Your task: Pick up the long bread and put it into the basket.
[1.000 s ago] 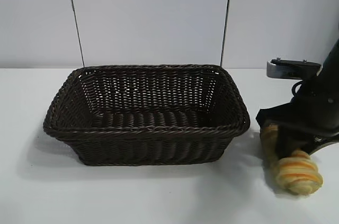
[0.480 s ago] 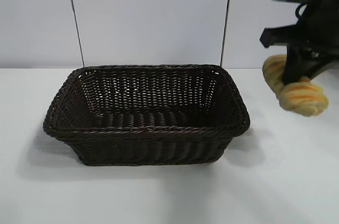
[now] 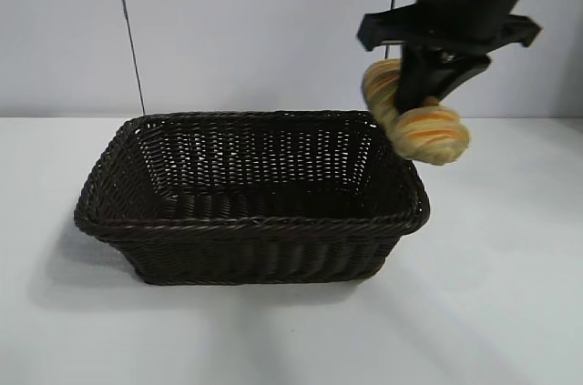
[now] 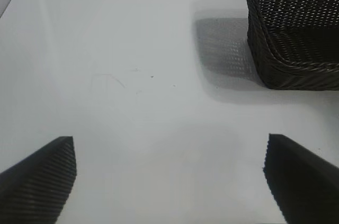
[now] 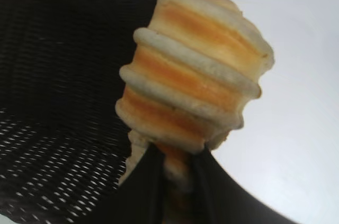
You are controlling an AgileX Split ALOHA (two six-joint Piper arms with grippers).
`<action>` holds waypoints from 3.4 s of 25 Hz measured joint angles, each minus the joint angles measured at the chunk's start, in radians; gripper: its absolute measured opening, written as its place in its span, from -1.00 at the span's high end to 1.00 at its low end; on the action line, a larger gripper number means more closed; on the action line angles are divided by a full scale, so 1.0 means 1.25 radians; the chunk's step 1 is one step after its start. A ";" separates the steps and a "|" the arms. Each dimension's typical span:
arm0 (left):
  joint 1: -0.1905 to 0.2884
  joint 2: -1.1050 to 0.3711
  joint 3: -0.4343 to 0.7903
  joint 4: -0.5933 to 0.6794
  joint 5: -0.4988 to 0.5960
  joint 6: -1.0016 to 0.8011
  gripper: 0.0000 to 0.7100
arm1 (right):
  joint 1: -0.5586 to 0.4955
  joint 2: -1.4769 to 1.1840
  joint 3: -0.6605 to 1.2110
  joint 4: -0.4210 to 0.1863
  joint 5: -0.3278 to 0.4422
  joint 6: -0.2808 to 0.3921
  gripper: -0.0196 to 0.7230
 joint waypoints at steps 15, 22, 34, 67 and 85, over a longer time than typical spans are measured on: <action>0.000 0.000 0.000 0.000 0.000 0.000 -0.96 | 0.058 0.183 -0.059 -0.021 -0.024 -0.408 0.70; 0.000 0.000 0.000 0.000 0.000 0.000 -0.96 | 0.058 0.195 -0.147 -0.010 0.018 -0.376 -0.46; 0.000 0.000 0.000 0.000 0.000 0.000 -0.96 | 0.058 0.195 -0.473 -0.016 0.262 -0.021 -0.81; 0.000 0.000 0.000 -0.001 0.000 0.000 -0.96 | -0.493 0.087 -0.464 -0.076 0.273 0.162 -0.81; 0.000 0.000 0.000 -0.001 0.000 0.000 -0.96 | -0.574 -0.580 -0.132 -0.078 0.288 0.164 -0.81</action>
